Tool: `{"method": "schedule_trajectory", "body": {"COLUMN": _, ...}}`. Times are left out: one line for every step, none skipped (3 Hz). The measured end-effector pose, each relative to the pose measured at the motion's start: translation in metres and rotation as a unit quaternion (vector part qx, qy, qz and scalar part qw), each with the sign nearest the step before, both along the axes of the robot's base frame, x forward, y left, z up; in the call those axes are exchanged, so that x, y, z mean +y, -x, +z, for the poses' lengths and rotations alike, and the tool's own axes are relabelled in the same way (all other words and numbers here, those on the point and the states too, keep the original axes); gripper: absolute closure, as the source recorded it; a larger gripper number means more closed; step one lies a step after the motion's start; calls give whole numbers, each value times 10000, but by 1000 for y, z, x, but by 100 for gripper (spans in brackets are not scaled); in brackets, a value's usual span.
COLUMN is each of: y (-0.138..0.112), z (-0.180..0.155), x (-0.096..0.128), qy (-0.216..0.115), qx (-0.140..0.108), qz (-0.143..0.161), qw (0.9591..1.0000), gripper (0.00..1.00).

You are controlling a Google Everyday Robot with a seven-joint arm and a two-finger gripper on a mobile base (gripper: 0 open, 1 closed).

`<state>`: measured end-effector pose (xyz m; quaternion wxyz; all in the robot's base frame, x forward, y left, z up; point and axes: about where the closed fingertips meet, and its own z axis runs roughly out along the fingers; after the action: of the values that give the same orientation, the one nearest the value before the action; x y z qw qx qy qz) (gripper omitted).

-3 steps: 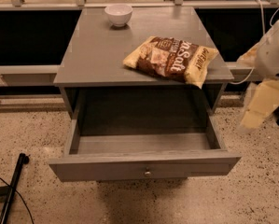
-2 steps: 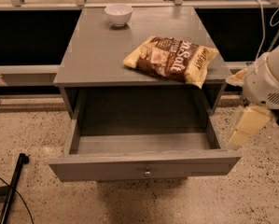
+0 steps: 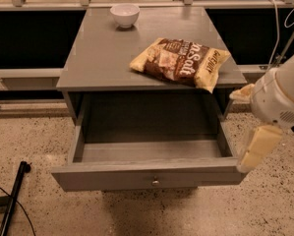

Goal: Close top drawer

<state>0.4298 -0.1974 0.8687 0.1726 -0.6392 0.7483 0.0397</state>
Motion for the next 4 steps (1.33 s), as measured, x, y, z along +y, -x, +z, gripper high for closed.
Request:
{"method": "schedule_trajectory", "body": {"y": 25, "z": -47, "x": 4, "qy": 20, "qx": 186, "qz": 290, "qw": 9994, "gripper": 25}}
{"method": "schedule_trajectory", "body": {"y": 50, "z": -108, "x": -3, "qy": -6, "qx": 16, "qz": 408, "qw": 9992, "gripper": 56}}
{"method": "schedule_trajectory", "body": {"y": 41, "z": -103, "x": -1, "qy": -1, "qx": -111, "qz": 359, "qw": 9993, "gripper": 80}}
{"method": "schedule_trajectory", "body": {"y": 50, "z": -114, "x": 9, "qy": 126, "qx": -126, "qz": 392, "qw": 9991, "gripper": 100}}
